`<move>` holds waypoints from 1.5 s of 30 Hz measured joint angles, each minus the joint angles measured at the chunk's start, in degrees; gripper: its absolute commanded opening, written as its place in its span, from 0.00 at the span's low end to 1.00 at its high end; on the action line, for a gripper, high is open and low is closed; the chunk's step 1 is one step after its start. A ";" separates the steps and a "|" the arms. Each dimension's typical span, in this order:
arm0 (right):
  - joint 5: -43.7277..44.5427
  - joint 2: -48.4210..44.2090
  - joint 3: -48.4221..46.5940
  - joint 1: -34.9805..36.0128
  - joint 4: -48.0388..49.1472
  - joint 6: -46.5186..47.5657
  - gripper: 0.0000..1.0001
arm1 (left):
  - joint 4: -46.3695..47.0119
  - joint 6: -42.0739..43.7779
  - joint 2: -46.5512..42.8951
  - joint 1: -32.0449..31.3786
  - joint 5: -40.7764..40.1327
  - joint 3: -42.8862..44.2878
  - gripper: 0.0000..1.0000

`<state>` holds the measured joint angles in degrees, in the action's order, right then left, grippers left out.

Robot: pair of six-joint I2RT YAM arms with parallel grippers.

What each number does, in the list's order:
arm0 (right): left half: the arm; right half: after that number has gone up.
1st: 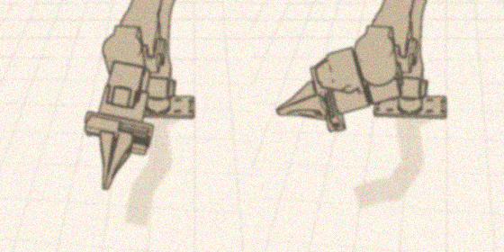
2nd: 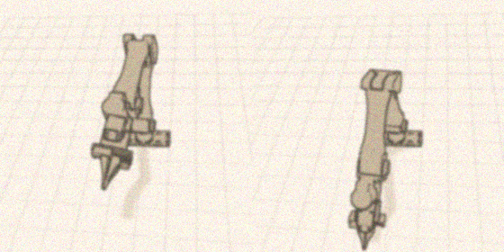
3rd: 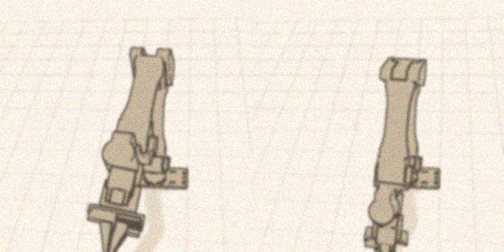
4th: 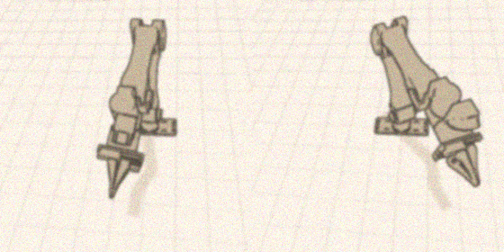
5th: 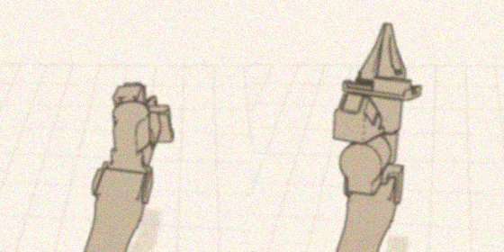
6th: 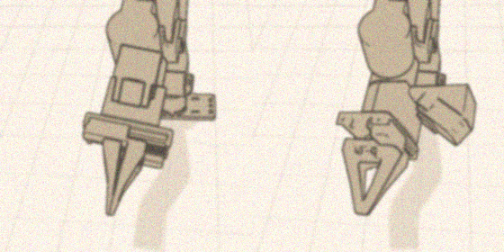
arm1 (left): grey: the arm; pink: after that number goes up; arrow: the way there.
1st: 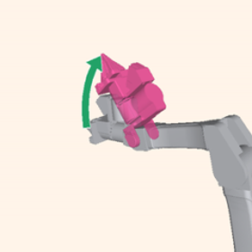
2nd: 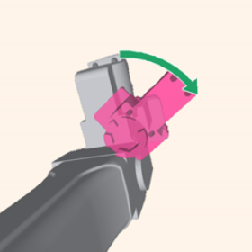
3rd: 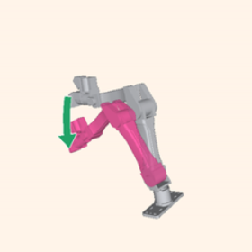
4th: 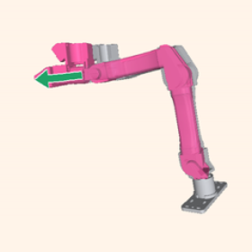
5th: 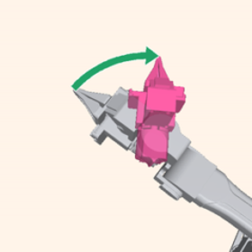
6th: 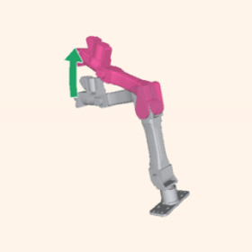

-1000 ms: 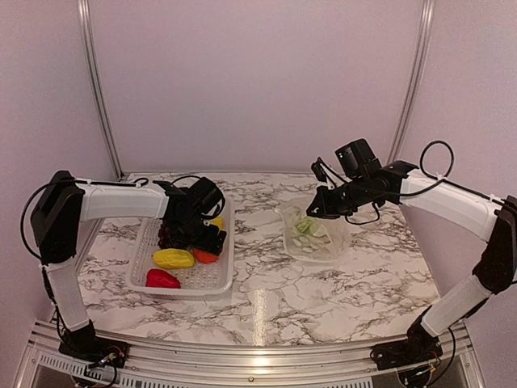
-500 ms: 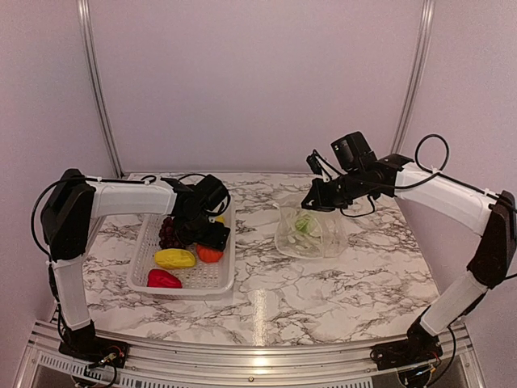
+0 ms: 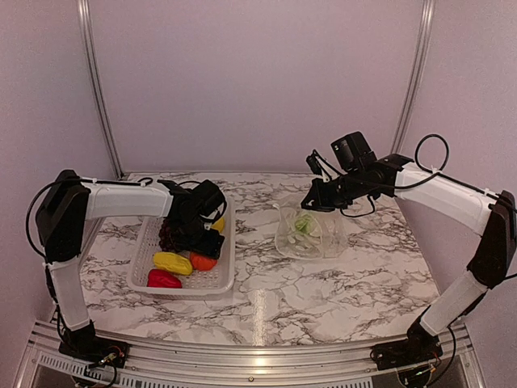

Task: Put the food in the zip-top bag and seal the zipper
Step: Pick up the fake fruit from the bin, then place the fake fruit in the zipper food storage bag.

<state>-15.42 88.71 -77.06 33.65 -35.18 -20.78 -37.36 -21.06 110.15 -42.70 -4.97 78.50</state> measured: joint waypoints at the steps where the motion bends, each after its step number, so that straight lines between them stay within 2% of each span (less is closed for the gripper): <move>1: -0.04 0.00 0.02 0.00 0.00 0.00 0.00 | -0.37 -0.11 -0.31 0.00 0.04 -0.20 0.76; 10: -0.35 0.00 0.00 0.00 -0.20 -0.02 0.00 | -3.56 -1.22 -7.96 0.00 -0.13 -0.26 0.74; 14: -1.01 -0.13 0.00 0.00 -0.79 -0.31 0.00 | -3.91 -2.10 -12.35 -0.44 -0.02 3.08 0.73; 17: -1.60 -0.44 0.00 0.00 -1.07 -0.83 0.00 | -0.57 -2.47 -15.54 -1.86 0.48 5.11 0.70; 23: -3.39 -0.66 -2.05 0.00 -2.36 -2.93 0.00 | 13.44 -3.48 -19.89 -6.12 5.03 5.14 0.68; 27: -4.52 -0.90 -3.52 0.00 -2.36 -4.15 0.00 | 22.03 -3.52 -19.34 -9.38 8.79 5.18 0.67; 33: -5.64 -1.60 -3.61 0.00 -2.19 -5.73 0.00 | 28.41 -3.41 -13.90 -13.92 10.34 7.56 0.64; 41: -7.23 -1.60 -3.61 0.00 -0.57 -8.46 0.00 | 31.65 -6.03 -6.05 -16.24 3.43 7.65 0.63; 45: -7.72 -1.60 -3.61 0.00 0.44 -9.77 0.00 | 32.24 -8.83 -2.45 -16.31 -0.81 8.83 0.74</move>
<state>-23.14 87.11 -80.66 33.65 -34.74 -30.55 -5.13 -29.89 107.70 -59.00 -5.78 87.33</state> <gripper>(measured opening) 0.004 0.772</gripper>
